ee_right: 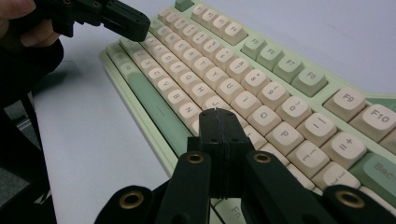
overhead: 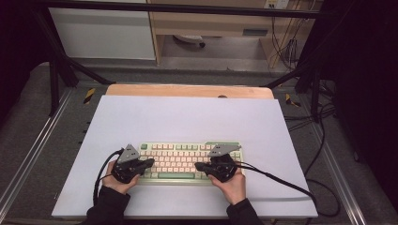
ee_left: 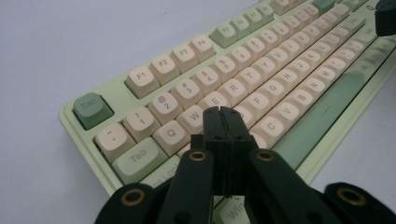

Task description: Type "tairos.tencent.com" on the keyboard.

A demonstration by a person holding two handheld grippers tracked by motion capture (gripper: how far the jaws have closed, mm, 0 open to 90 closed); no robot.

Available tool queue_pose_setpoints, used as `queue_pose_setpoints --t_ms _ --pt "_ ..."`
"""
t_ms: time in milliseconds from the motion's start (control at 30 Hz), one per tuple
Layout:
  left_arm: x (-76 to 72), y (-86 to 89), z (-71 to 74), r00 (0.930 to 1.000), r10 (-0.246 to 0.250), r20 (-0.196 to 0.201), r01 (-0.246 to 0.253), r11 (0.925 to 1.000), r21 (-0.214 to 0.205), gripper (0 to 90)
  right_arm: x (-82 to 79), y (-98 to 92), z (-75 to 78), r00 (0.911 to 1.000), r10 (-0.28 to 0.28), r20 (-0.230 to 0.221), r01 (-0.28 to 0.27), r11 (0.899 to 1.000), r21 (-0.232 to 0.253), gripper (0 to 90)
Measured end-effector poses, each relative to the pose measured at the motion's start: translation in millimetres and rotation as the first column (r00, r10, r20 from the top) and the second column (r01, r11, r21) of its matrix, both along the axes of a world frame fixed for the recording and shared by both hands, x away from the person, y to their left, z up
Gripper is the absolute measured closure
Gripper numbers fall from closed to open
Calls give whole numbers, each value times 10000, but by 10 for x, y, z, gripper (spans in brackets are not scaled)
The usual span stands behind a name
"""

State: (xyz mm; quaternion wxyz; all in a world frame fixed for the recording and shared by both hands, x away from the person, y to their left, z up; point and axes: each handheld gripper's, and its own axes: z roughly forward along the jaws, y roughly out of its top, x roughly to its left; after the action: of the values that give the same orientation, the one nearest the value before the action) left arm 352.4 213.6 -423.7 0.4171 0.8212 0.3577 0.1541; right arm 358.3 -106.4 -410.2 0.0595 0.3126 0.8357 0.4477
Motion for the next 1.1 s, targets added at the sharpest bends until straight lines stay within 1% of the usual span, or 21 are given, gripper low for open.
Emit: queue_pose_setpoints --t_ms 100,167,200,367,433,633,700,900,967,1100 --pt "-4 13 0 10000 -12 4 12 10000 -9 900 7 79 13 9999 111 35 -111 9999 -67 900" --pt "-7 20 -1 10000 -7 1 7 10000 -25 900 13 138 12 9998 186 7 -186 9998 46 900" --pt "-8 23 -1 10000 -5 10 5 10000 -28 900 16 169 8 9997 231 12 -231 9997 -28 900" --pt "-7 48 4 10000 45 22 -45 9999 -117 900 40 289 -55 9994 328 -115 -327 9994 69 900" --pt "-2 53 6 10000 42 10 -42 9999 -146 900 54 322 -83 9993 329 -177 -329 9995 0 900" --pt "5 52 -3 10000 47 -14 -48 9999 -133 900 83 418 -87 9991 390 -157 -392 9991 -140 900" --pt "7 57 -2 10000 54 -14 -54 9999 -153 900 101 458 -106 9991 394 -151 -399 9987 -304 900" --pt "10 64 0 10000 72 -14 -72 9998 -187 900 129 515 -182 9987 393 -327 -408 9980 -484 900" --pt "10 63 1 10000 68 -7 -68 9998 -189 900 132 519 -203 9987 404 -306 -422 9974 -585 900" --pt "10 64 2 10000 90 -5 -90 9998 -185 900 129 524 -215 9987 432 -283 -447 9974 -561 900"
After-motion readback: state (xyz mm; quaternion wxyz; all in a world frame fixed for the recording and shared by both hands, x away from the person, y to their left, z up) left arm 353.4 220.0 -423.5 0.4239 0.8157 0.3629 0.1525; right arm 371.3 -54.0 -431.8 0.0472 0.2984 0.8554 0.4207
